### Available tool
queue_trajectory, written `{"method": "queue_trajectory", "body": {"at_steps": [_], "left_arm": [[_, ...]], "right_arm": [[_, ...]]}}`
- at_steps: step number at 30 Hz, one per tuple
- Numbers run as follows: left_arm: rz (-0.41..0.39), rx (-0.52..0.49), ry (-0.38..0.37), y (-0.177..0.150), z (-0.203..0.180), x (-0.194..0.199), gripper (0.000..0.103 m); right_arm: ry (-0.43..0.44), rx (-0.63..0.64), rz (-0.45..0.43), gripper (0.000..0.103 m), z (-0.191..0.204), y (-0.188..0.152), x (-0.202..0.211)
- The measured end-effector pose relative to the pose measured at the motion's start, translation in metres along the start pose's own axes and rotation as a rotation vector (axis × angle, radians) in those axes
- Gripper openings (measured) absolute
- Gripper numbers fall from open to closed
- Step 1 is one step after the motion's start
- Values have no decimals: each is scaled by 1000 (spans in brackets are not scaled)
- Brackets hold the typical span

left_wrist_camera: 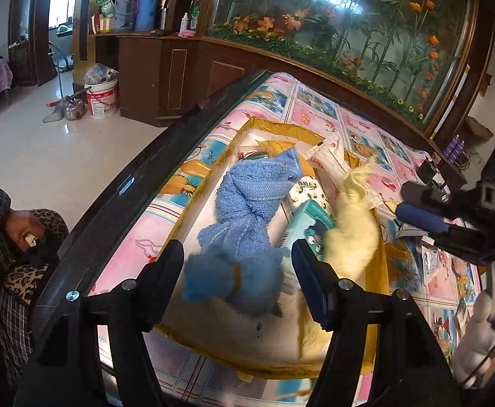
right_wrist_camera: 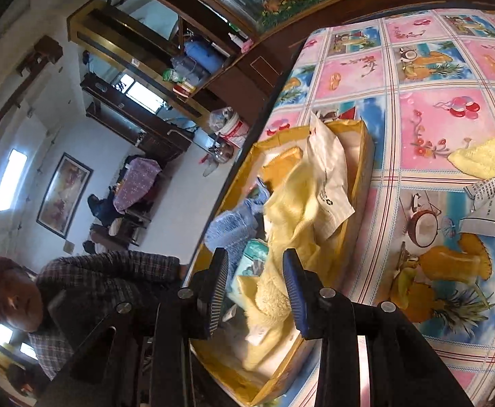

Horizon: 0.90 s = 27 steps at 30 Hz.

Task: Organize soft objects
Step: 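Drop the blue towel into the tray while the right tool drops the yellow cloth there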

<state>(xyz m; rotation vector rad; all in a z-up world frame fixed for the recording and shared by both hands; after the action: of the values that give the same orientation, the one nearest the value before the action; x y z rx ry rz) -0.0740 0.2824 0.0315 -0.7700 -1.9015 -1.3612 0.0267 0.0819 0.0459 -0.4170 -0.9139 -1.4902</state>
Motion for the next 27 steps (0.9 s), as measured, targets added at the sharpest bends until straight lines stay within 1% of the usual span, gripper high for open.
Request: {"method": "queue_trajectory", "body": {"at_steps": [1, 3, 4, 5, 6, 9, 10, 12, 14, 18, 20, 21, 23, 27], "left_arm": [[-9, 1, 6, 1, 0, 2, 72], [-26, -2, 24, 2, 0, 5, 73], [-36, -9, 40, 2, 0, 7, 73], [-44, -16, 59, 3, -2, 7, 73], [-54, -26, 79, 4, -4, 8, 73], [-77, -71, 147, 3, -13, 10, 73], [-85, -87, 170, 3, -17, 11, 73], [-105, -113, 215, 3, -23, 13, 74], [-121, -136, 255, 3, -30, 15, 81], [-134, -178, 314, 1, -42, 18, 82], [-131, -203, 323, -1, -49, 19, 82], [-128, -217, 325, -2, -54, 19, 82], [-124, -238, 325, -6, -63, 21, 82], [-125, -290, 322, -12, -88, 26, 82]], "right_arm": [[-36, 21, 14, 37, 2, -2, -7], [-101, 55, 26, 38, 5, -4, -16], [-129, 70, 28, 40, 6, -6, -20], [-155, 88, 27, 45, 6, -8, -21], [-176, 105, 18, 49, 7, -8, -21], [-228, 169, -22, 54, 12, -15, -12], [-237, 190, -33, 56, 16, -17, -9], [-250, 219, -55, 64, 20, -21, 0], [-258, 242, -72, 66, 21, -27, 11], [-274, 283, -104, 67, 25, -39, 31], [-277, 308, -124, 69, 27, -48, 42], [-278, 317, -134, 72, 29, -51, 48], [-281, 328, -162, 75, 30, -58, 61], [-280, 327, -225, 77, 26, -70, 93]]}}
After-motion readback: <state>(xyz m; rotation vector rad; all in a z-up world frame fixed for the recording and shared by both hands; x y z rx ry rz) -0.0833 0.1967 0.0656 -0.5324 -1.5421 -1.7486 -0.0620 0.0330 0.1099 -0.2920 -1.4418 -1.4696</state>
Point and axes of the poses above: each gripper's, at about its wrist camera, not at the fingertips, and x roughly against the way its jaws point, z to its left, y to its top, the point moved 4 cm from there along -x, roughly the way its jaws point, and after that the axes turned 8 degrees about z, right-handed, at the moved point
